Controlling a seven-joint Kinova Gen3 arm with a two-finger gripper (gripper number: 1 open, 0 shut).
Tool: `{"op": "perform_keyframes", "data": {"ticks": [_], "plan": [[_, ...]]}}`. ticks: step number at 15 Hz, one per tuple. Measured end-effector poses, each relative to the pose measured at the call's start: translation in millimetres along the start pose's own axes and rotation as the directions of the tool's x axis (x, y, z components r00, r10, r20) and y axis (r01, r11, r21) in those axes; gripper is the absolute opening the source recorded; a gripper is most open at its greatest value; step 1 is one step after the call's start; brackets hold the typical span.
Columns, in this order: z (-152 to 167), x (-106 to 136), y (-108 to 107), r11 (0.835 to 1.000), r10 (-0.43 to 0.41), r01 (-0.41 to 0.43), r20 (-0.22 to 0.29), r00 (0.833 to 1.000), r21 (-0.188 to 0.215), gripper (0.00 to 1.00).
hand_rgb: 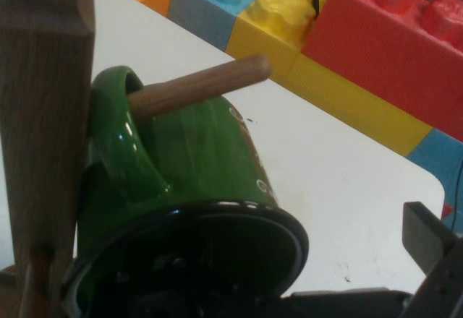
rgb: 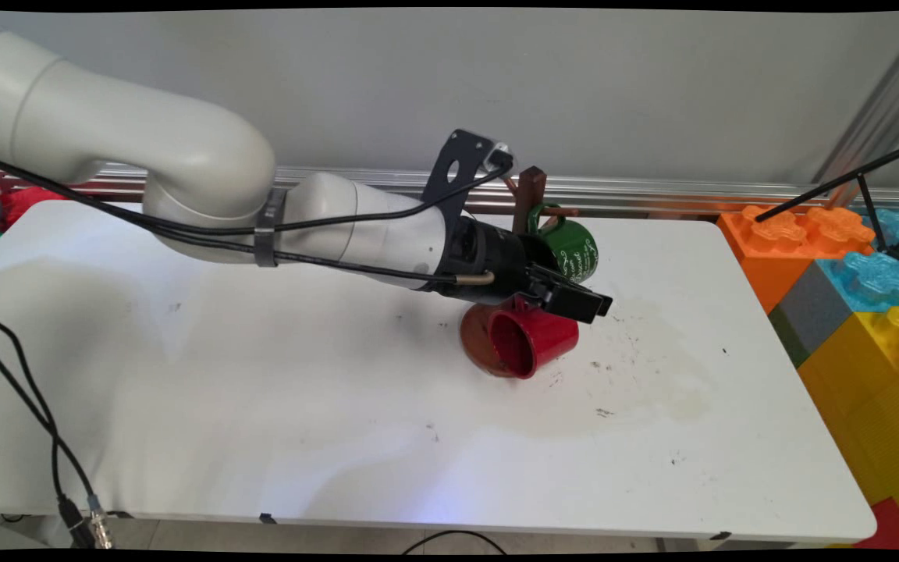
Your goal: Pick up the green mug from the rack, then place the picked object on the table
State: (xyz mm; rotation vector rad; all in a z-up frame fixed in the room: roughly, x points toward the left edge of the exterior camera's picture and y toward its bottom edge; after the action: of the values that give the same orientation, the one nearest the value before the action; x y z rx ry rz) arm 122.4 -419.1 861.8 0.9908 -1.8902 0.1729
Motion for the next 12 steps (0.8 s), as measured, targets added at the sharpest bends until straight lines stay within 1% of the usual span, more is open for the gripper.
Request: {"op": "perform_keyframes", "data": {"ticks": [5, 6, 8, 12], "plan": [[9, -3, -3, 1.0, -0.004, 0.004, -0.016, 1.0, 0.008, 1.0], [10, -3, -5, 1.0, -0.006, 0.006, -0.02, 1.0, 0.014, 0.0], [12, -3, -7, 1.0, -0.012, 0.012, -0.026, 1.0, 0.024, 0.0], [15, -4, -9, 1.0, -0.015, 0.016, -0.037, 0.999, 0.026, 0.0]]}}
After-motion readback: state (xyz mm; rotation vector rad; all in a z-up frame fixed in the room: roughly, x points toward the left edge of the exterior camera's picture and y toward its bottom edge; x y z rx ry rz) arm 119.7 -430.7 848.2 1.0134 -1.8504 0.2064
